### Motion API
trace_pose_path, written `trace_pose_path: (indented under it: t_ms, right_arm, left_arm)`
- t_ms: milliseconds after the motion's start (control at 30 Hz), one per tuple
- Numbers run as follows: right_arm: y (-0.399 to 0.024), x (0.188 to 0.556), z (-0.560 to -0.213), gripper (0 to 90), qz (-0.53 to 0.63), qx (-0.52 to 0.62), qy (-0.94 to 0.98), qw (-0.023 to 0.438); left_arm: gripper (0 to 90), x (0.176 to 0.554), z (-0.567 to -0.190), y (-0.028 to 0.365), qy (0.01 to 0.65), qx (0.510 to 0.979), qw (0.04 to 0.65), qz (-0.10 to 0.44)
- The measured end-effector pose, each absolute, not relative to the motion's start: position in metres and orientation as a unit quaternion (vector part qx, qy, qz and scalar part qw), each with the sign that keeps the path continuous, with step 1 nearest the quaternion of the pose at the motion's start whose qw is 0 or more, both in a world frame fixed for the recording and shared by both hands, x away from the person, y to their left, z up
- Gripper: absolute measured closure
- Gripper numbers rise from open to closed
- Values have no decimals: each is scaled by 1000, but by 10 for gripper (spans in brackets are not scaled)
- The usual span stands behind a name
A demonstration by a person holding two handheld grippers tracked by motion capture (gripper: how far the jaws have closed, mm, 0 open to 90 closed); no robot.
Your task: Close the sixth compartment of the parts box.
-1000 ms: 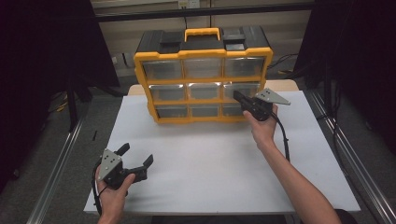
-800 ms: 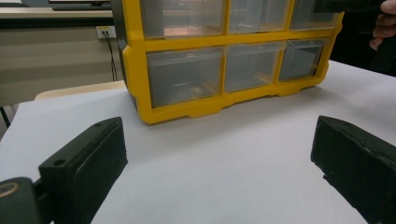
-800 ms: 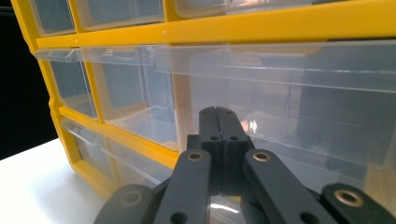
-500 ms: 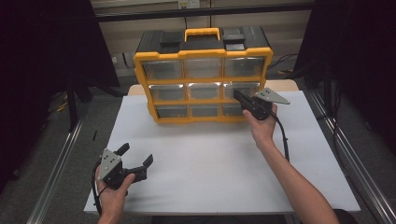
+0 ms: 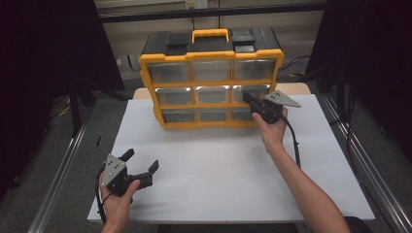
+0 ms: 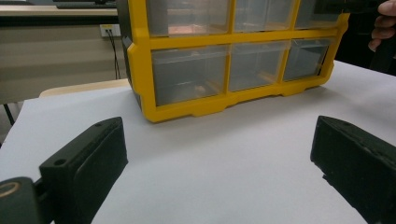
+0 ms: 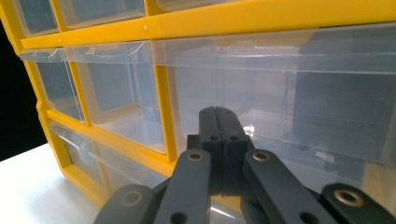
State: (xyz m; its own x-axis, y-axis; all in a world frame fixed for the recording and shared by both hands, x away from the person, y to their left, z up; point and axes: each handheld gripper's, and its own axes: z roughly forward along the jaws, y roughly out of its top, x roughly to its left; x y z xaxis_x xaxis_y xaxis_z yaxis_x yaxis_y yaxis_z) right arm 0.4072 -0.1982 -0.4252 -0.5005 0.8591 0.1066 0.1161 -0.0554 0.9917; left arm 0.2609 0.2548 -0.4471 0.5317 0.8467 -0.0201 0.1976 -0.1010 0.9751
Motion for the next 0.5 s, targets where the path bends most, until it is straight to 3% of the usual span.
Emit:
trace_pose_path:
  t_ms: [367,500]
  right_arm:
    - [-197,407,-423,900,599,399,622,310]
    - [-195,405,-423,833,605,398,619,304]
  left_arm:
    - [38,261,-447,254,384,681,549,296]
    - [38,262,-447,254,381,682,552,294]
